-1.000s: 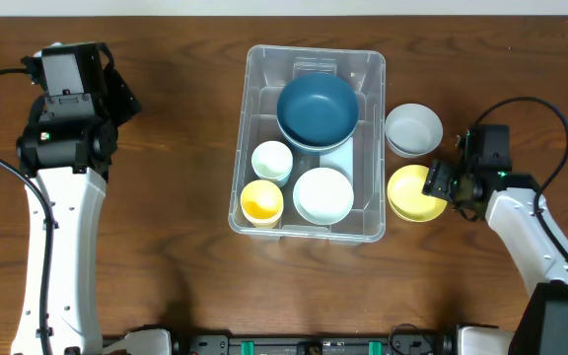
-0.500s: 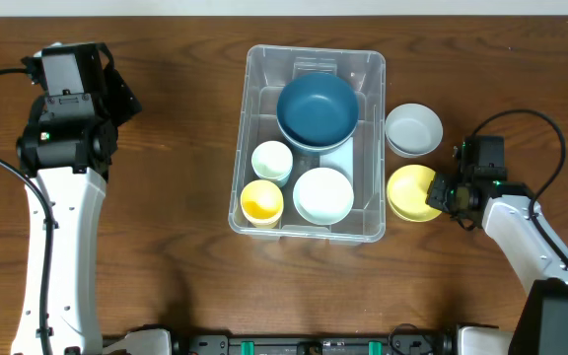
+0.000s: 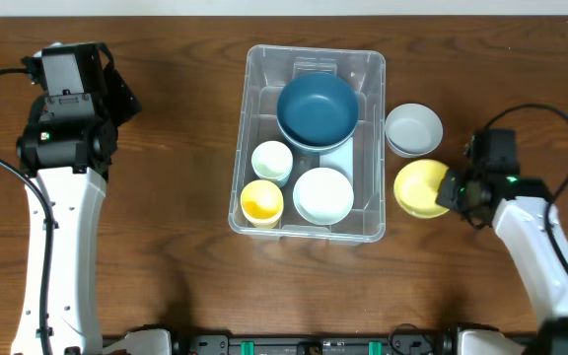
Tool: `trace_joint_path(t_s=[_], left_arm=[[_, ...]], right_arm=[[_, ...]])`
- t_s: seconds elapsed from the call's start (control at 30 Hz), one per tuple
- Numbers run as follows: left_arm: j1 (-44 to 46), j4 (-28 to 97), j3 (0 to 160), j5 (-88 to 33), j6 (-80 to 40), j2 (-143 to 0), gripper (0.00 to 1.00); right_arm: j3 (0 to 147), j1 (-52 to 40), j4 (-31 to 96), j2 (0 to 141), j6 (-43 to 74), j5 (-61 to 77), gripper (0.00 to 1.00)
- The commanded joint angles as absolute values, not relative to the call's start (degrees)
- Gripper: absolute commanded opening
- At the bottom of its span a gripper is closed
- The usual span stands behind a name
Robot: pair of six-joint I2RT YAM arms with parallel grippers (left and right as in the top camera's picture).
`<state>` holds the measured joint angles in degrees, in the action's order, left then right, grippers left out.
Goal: Pack container
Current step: 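Place the yellow bowl into the white bowl in the container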
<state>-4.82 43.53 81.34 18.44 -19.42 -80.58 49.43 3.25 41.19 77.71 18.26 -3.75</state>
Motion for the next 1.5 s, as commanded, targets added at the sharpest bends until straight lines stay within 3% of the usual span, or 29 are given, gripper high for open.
trace_joint_path(t_s=[0.0,0.2,0.4,0.77,0.8,0.87,0.93,1.2,1.47], left_arm=[[-5.1,43.7,82.1,19.6,-18.9,-80.5,0.98],[-5.1,43.7,82.1,19.6,-18.9,-80.5,0.98],[-5.1,43.7,82.1,19.6,-18.9,-80.5,0.98],[-5.1,43.7,82.1,19.6,-18.9,-80.5,0.98],[-5.1,43.7,82.1,19.6,-18.9,-80.5,0.98],[-5.1,43.7,82.1,19.6,-18.9,-80.5,0.98],[-5.1,43.7,82.1,19.6,-18.9,-80.5,0.98],[-5.1,43.7,82.1,19.6,-18.9,-80.5,0.98],[-5.1,43.7,82.1,19.6,-18.9,-80.5,0.98]], right_arm=[[56.1,3.6,43.0,71.9,18.2,-4.4,0.01],[66.5,-0.7,46.6,66.4,18.1,-0.6,0.01],[69.5,-13.2,45.7,66.3,18.2,-0.6,0.01],[69.5,-29.5,44.0,78.0,18.2,-4.5,0.02],[69.5,-30.1,43.5,79.5,18.2,-4.5,0.04],[69.5,-30.8,42.9,81.8,18.2,-4.2,0.32],[69.5,-31.0,42.7,83.3,18.2,-4.3,0.44],[71.6,-28.7,42.5,80.6,16.9,-10.5,0.51],[72.5,-14.3,43.9,73.3,18.2,-14.2,0.58]])
